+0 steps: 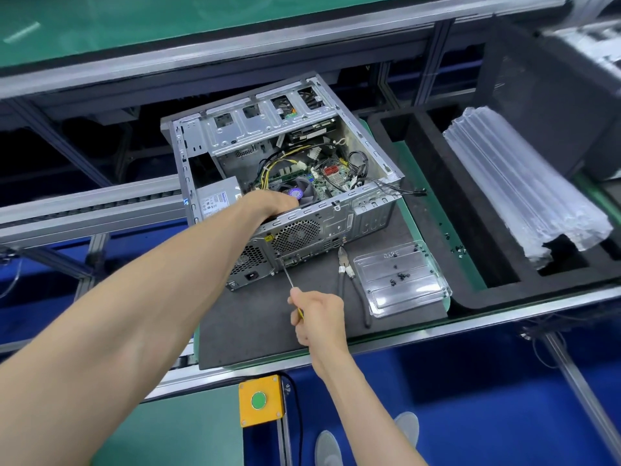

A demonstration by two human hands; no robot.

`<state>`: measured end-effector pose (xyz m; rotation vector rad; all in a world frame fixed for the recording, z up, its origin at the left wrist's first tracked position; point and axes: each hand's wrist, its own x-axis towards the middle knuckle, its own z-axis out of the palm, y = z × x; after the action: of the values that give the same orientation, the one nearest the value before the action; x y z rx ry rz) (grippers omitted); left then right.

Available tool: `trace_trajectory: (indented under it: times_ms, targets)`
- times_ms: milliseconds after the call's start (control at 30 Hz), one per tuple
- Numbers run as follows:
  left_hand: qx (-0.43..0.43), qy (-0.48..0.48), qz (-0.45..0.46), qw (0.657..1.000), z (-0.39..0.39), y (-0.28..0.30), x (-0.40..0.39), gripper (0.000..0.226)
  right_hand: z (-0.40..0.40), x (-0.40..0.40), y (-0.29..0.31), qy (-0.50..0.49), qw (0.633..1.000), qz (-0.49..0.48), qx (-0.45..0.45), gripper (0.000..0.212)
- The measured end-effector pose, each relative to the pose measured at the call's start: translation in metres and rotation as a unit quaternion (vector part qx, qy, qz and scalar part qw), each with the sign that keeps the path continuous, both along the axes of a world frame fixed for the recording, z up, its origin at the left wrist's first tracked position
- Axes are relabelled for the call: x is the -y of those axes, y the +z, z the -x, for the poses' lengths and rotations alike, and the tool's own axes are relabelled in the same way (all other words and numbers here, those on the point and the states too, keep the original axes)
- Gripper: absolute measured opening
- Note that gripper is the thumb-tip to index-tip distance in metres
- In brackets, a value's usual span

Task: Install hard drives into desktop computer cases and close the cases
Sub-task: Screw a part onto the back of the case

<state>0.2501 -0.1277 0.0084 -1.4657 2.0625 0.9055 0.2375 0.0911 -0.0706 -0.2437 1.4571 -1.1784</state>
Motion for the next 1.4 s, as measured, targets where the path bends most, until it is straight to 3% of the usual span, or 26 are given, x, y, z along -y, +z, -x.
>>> trace_trajectory:
  times_ms: [67, 133, 233, 333, 433, 533, 600, 633, 667, 800, 967, 1233, 1267, 1400]
  targets:
    - [-0.011, -0.015, 0.047, 0.999, 0.000, 0.003, -0.001, 0.029, 0.002, -0.003, -0.002, 0.069, 0.990, 0.022, -0.118, 0.024]
    - [-0.036, -0.037, 0.131, 0.990, -0.001, 0.007, -0.003, 0.038, 0.012, -0.008, -0.005, 0.094, 0.980, 0.032, -0.175, 0.018]
    - [-0.208, 0.085, 0.242, 0.944, -0.009, 0.019, -0.016, 0.040, 0.030, -0.016, -0.007, 0.080, 0.980, 0.048, -0.178, 0.012]
    - [-0.457, 0.221, 0.281, 0.815, -0.019, 0.032, -0.060, 0.042, 0.044, -0.017, -0.004, 0.071, 0.977, 0.051, -0.194, 0.011]
    - [-0.607, 0.359, 0.097, 0.703, -0.030, 0.015, -0.117, 0.041, 0.051, -0.018, 0.001, 0.069, 0.973, 0.066, -0.210, 0.011]
    - [-0.640, 0.524, -0.163, 0.537, -0.044, -0.027, -0.154, 0.046, 0.055, -0.021, 0.005, 0.057, 0.965, 0.077, -0.243, 0.018]
    - [-0.653, 0.577, -0.269, 0.410, -0.049, -0.050, -0.164, 0.044, 0.055, -0.024, 0.007, 0.043, 0.955, 0.088, -0.279, 0.020]
    - [-0.659, 0.586, -0.289, 0.373, -0.049, -0.058, -0.166, 0.040, 0.055, -0.026, 0.007, 0.038, 0.947, 0.098, -0.303, 0.020]
    - [-0.667, 0.584, -0.293, 0.358, -0.046, -0.064, -0.168, 0.040, 0.055, -0.028, 0.008, 0.037, 0.937, 0.110, -0.330, 0.019]
    - [-0.687, 0.524, -0.306, 0.400, -0.029, -0.072, -0.175, 0.059, 0.049, -0.033, 0.007, 0.053, 0.896, 0.132, -0.421, 0.023]
    - [-0.669, 0.502, -0.311, 0.452, -0.014, -0.070, -0.181, 0.061, 0.044, -0.032, 0.006, 0.070, 0.857, 0.111, -0.498, 0.016]
    - [-0.582, 0.512, -0.255, 0.578, 0.001, -0.070, -0.188, 0.041, 0.055, -0.029, 0.002, 0.107, 0.874, 0.073, -0.469, 0.012]
    - [-0.578, 0.496, -0.237, 0.603, -0.001, -0.071, -0.189, 0.035, 0.058, -0.028, 0.003, 0.101, 0.887, 0.072, -0.444, 0.014]
    - [-0.554, 0.330, -0.067, 0.762, -0.023, -0.081, -0.198, 0.015, 0.074, -0.027, 0.007, 0.043, 0.946, 0.075, -0.312, 0.027]
